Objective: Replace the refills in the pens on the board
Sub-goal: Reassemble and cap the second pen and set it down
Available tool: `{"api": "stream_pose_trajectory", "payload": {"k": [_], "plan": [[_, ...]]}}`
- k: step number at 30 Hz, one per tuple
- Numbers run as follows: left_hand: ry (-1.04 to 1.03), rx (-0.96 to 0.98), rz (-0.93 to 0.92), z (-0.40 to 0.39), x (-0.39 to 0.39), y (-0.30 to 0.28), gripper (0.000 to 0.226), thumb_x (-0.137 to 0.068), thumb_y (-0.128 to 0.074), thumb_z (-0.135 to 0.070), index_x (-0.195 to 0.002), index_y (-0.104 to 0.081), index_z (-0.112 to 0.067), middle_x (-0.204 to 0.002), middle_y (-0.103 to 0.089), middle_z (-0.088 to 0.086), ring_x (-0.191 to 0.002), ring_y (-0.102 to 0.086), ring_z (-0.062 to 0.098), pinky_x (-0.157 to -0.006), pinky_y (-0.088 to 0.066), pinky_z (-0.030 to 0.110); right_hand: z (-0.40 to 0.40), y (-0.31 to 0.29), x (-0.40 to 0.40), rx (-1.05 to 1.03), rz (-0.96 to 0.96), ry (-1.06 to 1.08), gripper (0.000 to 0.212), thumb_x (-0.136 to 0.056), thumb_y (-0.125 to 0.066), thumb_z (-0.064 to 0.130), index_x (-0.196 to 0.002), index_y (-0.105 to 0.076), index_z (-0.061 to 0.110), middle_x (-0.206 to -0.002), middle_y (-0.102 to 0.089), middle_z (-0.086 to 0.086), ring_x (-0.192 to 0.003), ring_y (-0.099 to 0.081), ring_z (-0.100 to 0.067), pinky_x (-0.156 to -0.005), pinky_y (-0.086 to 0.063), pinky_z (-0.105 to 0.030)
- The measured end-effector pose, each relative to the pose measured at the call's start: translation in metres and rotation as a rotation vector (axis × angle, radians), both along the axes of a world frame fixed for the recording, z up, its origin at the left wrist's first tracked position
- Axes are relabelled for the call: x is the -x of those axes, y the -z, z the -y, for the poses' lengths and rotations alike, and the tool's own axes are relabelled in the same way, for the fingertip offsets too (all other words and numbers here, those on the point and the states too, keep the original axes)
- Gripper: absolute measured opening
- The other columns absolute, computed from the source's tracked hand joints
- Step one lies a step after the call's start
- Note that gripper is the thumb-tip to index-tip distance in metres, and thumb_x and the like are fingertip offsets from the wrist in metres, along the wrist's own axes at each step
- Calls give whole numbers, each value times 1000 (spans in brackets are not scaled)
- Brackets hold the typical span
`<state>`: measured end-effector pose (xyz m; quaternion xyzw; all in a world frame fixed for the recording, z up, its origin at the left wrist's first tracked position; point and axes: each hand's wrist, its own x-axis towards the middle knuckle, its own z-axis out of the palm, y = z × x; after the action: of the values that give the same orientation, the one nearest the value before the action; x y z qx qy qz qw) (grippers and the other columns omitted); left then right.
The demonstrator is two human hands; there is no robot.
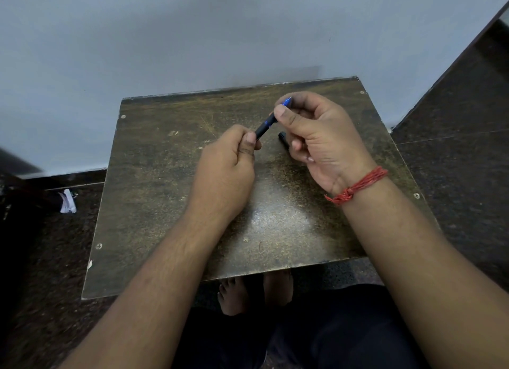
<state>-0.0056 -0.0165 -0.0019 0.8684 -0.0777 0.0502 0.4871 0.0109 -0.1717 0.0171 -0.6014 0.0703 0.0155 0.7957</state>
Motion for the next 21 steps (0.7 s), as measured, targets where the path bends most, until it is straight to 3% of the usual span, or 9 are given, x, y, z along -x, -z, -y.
{"api": "stream_pose_trajectory", "payload": {"k": [4,9,12,17,21], "plan": [[5,-6,1,1,0,0,24,-103,-43,-31,-88,-60,-23,-65,-57,-1,-53,-46,9,-50,-38,33,-2,1,0,78,-3,53,20,-88,-74,21,-80,-56,18,-70,-57,-2,-41,-41,-8,-35,-24,-14],[-3,-5,4,-1,-1,0,25,-103,-42,-31,-86,-59,-26,-65,-58,1,-52,-45,8,-51,-39,36,1,-1,1,34,9,30,8,-91,-69,15,-96,-63,15,-97,-69,-10,-44,-46,-8,-35,-26,-14],[-4,-2,6,-1,-1,0,25,-103,-42,-30,-86,-59,-25,-64,-57,-1,-52,-44,8,-52,-39,37,3,-1,2,-5,19,-29,15,-93,-63,4,-105,-67,12,-106,-73,-10,-45,-44,-7,-35,-28,-14],[-4,-3,11,0,-1,1,24,-102,-44,-30,-87,-61,-22,-64,-57,-2,-53,-46,10,-53,-40,37,1,0,0,45,1,4,6,-91,-69,10,-90,-65,14,-85,-68,-7,-43,-41,-7,-34,-26,-13],[-2,-12,8,1,-1,1,25,-102,-43,-31,-87,-61,-22,-64,-57,-3,-54,-47,12,-53,-41,37,0,2,-1,102,-1,62,17,-88,-74,22,-82,-59,18,-72,-63,-1,-41,-43,-8,-36,-23,-14]]}}
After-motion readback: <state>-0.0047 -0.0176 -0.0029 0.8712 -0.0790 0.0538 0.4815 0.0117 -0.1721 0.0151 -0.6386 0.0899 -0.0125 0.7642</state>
